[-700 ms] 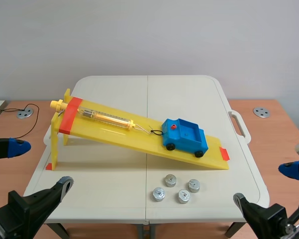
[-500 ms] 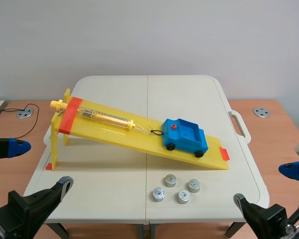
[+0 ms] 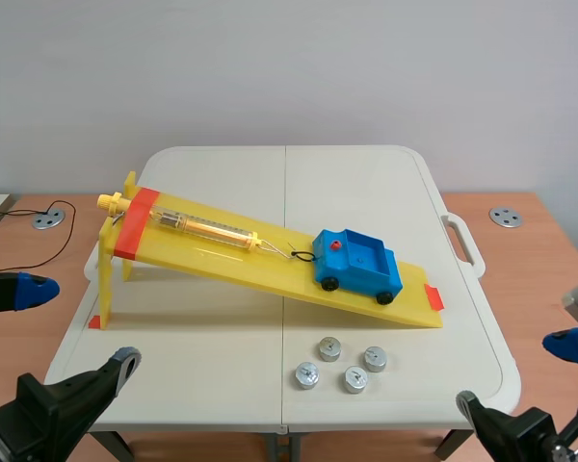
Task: Place the four metal weights on the blue cart on the ramp.
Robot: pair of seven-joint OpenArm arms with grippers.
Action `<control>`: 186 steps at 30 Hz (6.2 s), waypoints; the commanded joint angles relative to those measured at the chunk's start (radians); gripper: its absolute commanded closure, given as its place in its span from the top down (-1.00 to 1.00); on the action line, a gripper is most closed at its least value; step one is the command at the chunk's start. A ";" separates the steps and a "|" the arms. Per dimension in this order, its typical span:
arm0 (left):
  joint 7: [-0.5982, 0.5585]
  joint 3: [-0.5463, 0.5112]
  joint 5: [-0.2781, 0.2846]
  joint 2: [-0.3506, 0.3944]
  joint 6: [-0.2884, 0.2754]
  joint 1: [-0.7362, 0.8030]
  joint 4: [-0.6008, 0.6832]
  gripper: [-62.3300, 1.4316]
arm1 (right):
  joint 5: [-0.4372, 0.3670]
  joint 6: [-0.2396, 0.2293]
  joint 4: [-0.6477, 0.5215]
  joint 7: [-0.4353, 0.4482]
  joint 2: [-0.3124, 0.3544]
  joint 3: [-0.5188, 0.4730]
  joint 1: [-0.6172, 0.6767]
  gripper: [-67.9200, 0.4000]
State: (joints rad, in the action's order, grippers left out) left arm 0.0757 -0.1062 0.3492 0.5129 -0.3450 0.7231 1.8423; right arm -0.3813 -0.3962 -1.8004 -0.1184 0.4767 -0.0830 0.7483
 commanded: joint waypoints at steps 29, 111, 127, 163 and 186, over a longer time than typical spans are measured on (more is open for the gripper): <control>0.006 -0.014 0.073 -0.201 -0.024 -0.029 0.067 -0.65 | -0.022 0.004 -0.040 -0.014 -0.040 0.122 -0.205 0.94; 0.105 -0.010 0.073 -0.283 -0.025 -0.158 -0.046 -0.88 | 0.432 0.032 0.505 0.114 -0.354 0.601 -0.674 -0.02; 0.105 -0.010 0.073 -0.283 -0.025 -0.158 -0.046 -0.88 | 0.431 0.084 0.567 0.127 -0.352 0.601 -0.679 -0.97; 0.105 -0.010 0.073 -0.282 -0.025 -0.159 -0.046 -0.88 | -0.082 0.032 -0.103 -0.023 -0.170 0.191 -0.363 -0.97; 0.105 -0.010 0.074 -0.282 -0.025 -0.159 -0.046 -0.88 | -0.322 0.055 0.167 -0.127 -0.408 0.006 -0.678 -0.97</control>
State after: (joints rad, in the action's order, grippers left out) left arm 0.2840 -0.1062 0.3492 0.2356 -0.3447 0.5838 1.7275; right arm -0.6041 -0.3321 -1.5681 -0.3668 0.0490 -0.1013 0.1562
